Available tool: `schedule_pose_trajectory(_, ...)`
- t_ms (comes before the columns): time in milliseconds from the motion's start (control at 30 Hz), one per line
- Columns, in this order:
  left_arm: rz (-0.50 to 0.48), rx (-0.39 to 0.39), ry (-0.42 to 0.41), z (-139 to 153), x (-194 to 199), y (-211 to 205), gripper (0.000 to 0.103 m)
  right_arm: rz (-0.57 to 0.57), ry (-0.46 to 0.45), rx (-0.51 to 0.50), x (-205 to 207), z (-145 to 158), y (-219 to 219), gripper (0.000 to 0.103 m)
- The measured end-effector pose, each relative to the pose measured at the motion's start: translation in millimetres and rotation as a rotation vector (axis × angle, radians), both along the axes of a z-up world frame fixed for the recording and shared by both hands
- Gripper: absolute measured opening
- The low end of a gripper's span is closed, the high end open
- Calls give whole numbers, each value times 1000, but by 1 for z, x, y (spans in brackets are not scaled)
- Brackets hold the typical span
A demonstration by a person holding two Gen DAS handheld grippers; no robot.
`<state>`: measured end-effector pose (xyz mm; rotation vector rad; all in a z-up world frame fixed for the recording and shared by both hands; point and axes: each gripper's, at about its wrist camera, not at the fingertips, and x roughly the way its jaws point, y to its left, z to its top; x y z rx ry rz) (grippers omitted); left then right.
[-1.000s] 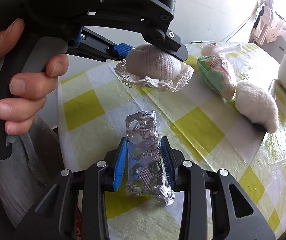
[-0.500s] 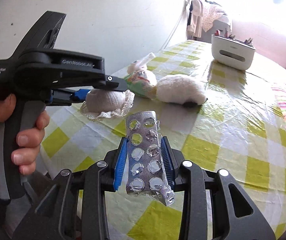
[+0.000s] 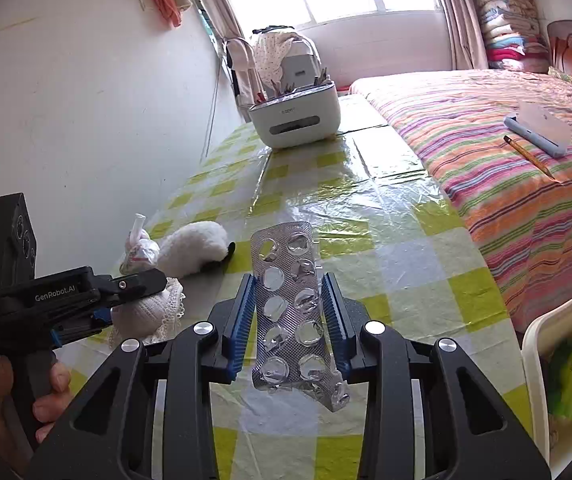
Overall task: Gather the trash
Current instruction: 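Carry the cloth bundle and blister pack over the cream bin with both grippers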
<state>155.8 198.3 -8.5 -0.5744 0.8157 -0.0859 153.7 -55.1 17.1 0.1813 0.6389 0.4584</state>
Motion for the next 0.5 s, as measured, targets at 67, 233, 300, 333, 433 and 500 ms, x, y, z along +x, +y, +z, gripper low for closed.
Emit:
schedule_pose_trajectory(67,-21,3,-3,1,5,-13,44,-37,5,19,4,-1,-13,33)
schedule_pose_trajectory(233,-86,13,-12,4,12,-47,44,-115,8,28,9,-3,-43,33)
schedule_pose_trajectory(300,-110,16,-13,4,13,-60,44,-153,-2,25,9,-3,-53,33)
schedule_pose_trajectory(333,-123,18,-13,4,14,-66,44,-172,-8,24,9,-3,-59,33)
schedule_pose_trajectory(433,-155,25,-18,5,17,-84,44,-226,-17,30,8,-2,-77,33)
schedule_pose_trajectory(500,-174,25,-19,6,18,-95,44,-260,-18,43,7,-3,-88,33)
